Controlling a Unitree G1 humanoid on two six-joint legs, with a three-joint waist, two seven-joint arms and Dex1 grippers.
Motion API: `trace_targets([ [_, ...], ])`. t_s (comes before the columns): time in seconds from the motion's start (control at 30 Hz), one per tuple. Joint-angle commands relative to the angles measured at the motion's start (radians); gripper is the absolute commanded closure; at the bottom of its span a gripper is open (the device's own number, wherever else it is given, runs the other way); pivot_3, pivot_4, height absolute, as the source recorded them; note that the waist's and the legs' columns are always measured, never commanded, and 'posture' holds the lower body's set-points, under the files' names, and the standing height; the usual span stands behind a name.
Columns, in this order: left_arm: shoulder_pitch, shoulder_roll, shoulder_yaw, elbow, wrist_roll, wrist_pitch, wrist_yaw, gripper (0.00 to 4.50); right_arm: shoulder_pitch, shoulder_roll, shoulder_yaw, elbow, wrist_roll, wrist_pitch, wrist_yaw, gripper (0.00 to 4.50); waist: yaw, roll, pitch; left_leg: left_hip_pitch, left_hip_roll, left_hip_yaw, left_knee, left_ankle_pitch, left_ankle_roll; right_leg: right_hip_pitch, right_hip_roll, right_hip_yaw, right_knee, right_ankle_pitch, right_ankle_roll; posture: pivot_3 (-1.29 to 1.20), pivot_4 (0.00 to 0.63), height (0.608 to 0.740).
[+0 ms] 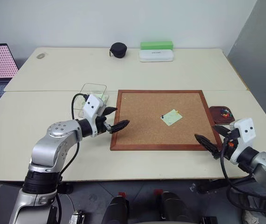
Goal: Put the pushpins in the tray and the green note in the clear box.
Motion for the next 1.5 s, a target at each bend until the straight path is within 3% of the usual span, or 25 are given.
trace_targets([
  [0.03, -0.010, 0.007, -0.011, -0.033, 0.010, -0.013, 0.003, 0.01, -0.010, -0.014, -0.005, -0.006, 0.000, -0.020, 0.013, 0.03, 0.000, 0.000, 0.000, 0.000, 0.000, 0.000, 0.000, 0.000, 0.000, 0.000, 0.000, 0.000, 0.000, 0.000, 0.000, 0.00, 0.150, 0.740],
  [0.8, -0.034, -0.032, -0.005, -0.012, -0.022, 0.019, 0.021, 0.01, -0.042, -0.010, 0.018, 0.002, -0.021, -0.038, -0.022, 0.03, 0.000, 0.000, 0.000, 0.000, 0.000, 0.000, 0.000, 0.000, 0.000, 0.000, 0.000, 0.000, 0.000, 0.000, 0.000, 0.00, 0.150, 0.740],
  [1.0, -0.036, -0.079, -0.042, -0.017, -0.027, 0.010, 0.019, 0.01, -0.115, 0.029, 0.113, 0.065, -0.103, -0.104, -0.046, 0.03, 0.000, 0.000, 0.000, 0.000, 0.000, 0.000, 0.000, 0.000, 0.000, 0.000, 0.000, 0.000, 0.000, 0.000, 0.000, 0.00, 0.150, 0.740],
  [1.23, -0.057, -0.238, -0.120, 0.056, 0.022, -0.081, 0.062, 1.26, -0.245, 0.098, 0.249, 0.225, -0.220, -0.205, -0.053, 0.00, 0.001, 0.000, 0.000, 0.000, -0.001, 0.000, 0.001, 0.000, 0.000, 0.000, 0.000, 0.001, 0.000, 0.000, 0.000, 0.00, 0.150, 0.740],
  [1.5, -0.087, -0.287, -0.187, 0.201, 0.122, -0.235, 0.053, 2.74, -0.392, 0.176, 0.315, 0.427, -0.318, -0.288, -0.069, 0.00, -0.001, 0.000, 0.000, 0.001, 0.000, 0.001, 0.001, 0.000, 0.000, 0.000, 0.000, 0.001, 0.001, 0.002, -0.003, 0.00, 0.150, 0.740],
])
